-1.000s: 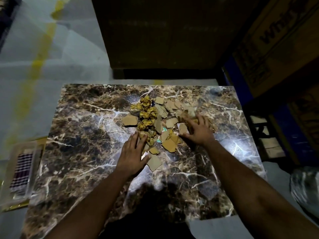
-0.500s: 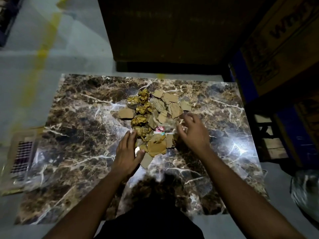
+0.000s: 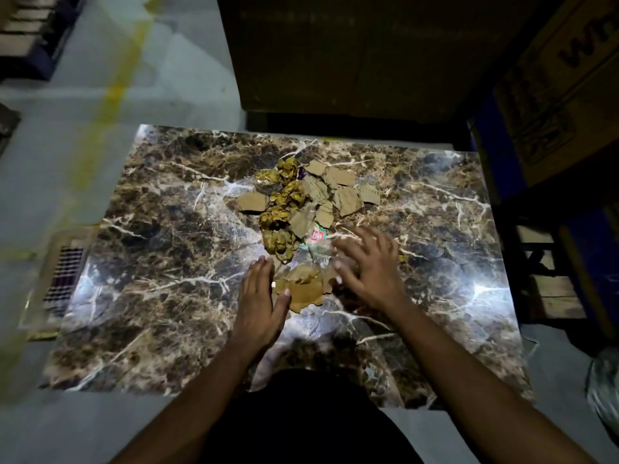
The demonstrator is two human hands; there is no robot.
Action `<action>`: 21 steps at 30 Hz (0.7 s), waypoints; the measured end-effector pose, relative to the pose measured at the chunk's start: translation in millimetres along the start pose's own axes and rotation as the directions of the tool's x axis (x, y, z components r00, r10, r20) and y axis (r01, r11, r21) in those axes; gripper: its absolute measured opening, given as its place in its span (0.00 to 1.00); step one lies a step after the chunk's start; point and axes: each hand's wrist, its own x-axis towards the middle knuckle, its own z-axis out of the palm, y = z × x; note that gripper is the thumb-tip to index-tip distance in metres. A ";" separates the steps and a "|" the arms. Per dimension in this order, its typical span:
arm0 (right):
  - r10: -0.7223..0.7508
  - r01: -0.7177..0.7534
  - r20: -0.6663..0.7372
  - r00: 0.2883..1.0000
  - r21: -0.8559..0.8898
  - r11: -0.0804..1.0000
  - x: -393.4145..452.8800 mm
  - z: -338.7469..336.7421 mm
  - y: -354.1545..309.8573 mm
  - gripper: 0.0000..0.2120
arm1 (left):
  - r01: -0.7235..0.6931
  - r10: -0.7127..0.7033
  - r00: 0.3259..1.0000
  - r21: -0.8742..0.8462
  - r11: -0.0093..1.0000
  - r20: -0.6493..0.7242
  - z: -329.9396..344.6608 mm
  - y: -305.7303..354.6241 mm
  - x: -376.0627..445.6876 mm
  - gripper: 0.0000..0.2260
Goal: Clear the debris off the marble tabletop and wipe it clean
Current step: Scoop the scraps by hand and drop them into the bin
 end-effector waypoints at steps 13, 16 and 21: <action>0.077 -0.096 0.115 0.990 0.174 0.980 -21.3 61.5 -35.0 0.25 | 0.034 -0.047 0.991 -0.102 0.994 -0.125 44.9 48.7 2.3 0.30; 0.116 -0.121 0.035 0.993 0.341 0.932 -21.6 71.6 -46.4 0.23 | 0.053 -0.092 0.980 -0.212 0.976 -0.179 48.2 48.7 2.9 0.29; 0.228 -0.115 -0.058 0.972 0.728 0.675 -27.1 88.4 -85.3 0.16 | 0.131 -0.314 0.917 -0.558 0.819 -0.247 56.6 52.7 3.5 0.26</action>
